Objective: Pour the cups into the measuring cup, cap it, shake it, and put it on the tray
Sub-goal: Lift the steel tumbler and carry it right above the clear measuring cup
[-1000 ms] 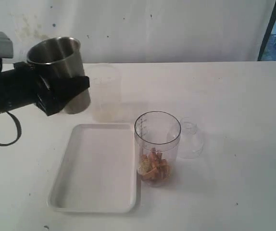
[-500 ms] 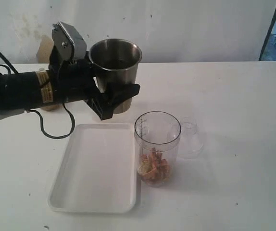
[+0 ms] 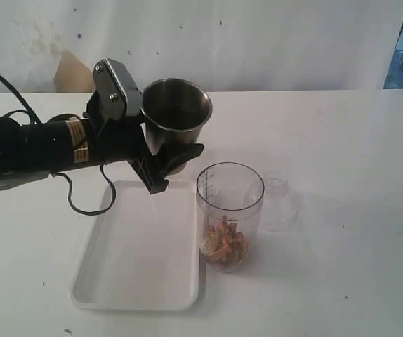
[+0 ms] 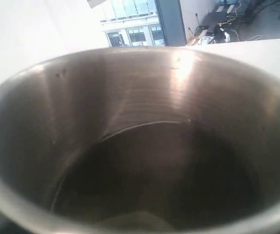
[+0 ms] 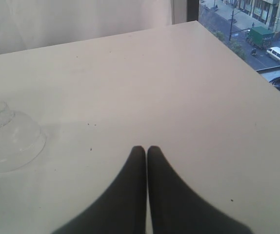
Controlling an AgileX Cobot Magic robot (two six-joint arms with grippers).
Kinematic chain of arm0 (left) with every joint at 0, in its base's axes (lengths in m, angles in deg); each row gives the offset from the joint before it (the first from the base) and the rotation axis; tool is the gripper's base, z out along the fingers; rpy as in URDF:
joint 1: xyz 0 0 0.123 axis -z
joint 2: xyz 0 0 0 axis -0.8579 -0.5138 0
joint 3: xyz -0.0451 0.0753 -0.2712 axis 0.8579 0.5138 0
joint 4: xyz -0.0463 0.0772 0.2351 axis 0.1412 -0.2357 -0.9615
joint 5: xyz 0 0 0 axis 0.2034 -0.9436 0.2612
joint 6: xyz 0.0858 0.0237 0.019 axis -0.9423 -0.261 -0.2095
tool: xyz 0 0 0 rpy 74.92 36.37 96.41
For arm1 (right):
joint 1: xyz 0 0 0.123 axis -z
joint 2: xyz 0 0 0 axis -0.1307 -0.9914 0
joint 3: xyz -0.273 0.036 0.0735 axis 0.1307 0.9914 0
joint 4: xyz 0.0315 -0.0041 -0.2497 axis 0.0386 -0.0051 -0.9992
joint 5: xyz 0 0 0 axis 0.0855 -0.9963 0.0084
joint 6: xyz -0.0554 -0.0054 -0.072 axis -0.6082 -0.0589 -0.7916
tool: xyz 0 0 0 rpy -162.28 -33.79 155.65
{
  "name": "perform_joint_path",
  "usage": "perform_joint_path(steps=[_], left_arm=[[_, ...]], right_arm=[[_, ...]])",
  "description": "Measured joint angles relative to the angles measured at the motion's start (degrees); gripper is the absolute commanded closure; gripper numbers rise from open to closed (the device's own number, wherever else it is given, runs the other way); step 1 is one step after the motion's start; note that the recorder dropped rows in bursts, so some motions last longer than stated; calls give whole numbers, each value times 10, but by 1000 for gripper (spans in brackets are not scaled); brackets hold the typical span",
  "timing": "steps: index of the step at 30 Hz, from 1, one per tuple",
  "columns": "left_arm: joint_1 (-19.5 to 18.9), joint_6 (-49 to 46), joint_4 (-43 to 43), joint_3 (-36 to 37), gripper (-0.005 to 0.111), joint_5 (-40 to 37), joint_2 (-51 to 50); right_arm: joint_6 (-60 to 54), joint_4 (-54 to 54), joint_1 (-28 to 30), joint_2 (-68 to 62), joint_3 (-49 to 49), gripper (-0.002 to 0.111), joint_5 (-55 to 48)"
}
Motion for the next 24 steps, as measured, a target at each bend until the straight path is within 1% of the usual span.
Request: perform_joint_path(steps=[5,10,15,24], left_arm=[[0,-31,30,0,107,0,0],[0,-30,58,0,107,2,0],[0,-27,80,-1,107,20,0],[0,36,88,-36,107,-1,-3]], right_arm=[[0,0,0,0,0,108,0],[0,0,0,0,0,108,0],[0,0,0,0,0,108,0],[0,0,0,0,0,108,0]])
